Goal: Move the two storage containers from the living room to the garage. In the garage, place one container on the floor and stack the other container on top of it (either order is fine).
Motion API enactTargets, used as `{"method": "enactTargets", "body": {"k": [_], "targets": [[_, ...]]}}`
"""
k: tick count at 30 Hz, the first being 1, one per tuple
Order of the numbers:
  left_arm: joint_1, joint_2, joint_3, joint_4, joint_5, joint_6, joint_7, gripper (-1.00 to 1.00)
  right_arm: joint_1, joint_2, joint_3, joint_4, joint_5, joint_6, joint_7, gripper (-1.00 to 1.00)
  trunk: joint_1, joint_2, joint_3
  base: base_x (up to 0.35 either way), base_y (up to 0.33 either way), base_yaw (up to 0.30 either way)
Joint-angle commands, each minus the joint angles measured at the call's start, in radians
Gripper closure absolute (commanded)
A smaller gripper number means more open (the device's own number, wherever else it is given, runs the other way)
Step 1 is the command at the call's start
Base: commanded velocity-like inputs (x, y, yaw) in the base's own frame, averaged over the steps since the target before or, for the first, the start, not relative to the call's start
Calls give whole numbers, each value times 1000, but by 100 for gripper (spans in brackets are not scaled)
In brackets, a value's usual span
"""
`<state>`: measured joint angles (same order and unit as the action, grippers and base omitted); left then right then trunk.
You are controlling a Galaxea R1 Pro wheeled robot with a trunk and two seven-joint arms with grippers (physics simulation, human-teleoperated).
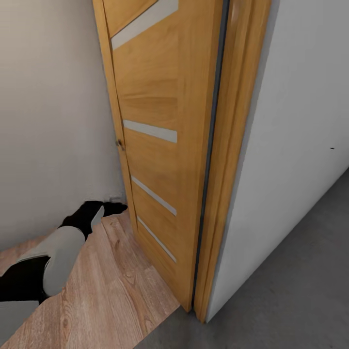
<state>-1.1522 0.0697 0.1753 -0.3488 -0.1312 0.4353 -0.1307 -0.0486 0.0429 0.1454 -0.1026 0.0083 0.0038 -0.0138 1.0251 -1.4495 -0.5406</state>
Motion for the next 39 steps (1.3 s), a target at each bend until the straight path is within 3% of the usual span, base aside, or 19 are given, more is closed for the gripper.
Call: {"method": "enactTargets", "body": {"k": [1,4,8,12,13,17,25,39], "targets": [[23,-1,8,9,-9,4,2,-100,0,0,5,0,1,1,-2,-100,0,-1,-1,0,0,0],[62,0,9,21,-8,3,11,-100,0,0,5,0,1,0,-2,-100,0,-1,-1,0,0,0],[161,0,11,31,-7,-4,47,-100,0,0,6,1,1,0,-3,-100,0,-1,-1,0,0,0],[249,-1,12,51,-9,-56,75,-100,0,-1,6,2,0,-1,-3,-100,0,-1,-1,0,0,0],[249,-1,12,51,-9,-56,75,-100,0,-1,6,2,0,-1,-3,-100,0,-1,-1,0,0,0],[323,-1,12,120,-9,-116,86,-100,0,-1,6,6,-1,-1,-5,-100,0,-1,-1,0,0,0],[463,0,12,164,-6,-150,92,-100,0,-2,5,12,-4,-1,-10,-100,0,-1,-1,0,0,53],[604,0,12,166,-2,-222,113,-100,1,-7,6,13,-3,-1,-9,-100,0,-1,-8,0,0,230]]}}
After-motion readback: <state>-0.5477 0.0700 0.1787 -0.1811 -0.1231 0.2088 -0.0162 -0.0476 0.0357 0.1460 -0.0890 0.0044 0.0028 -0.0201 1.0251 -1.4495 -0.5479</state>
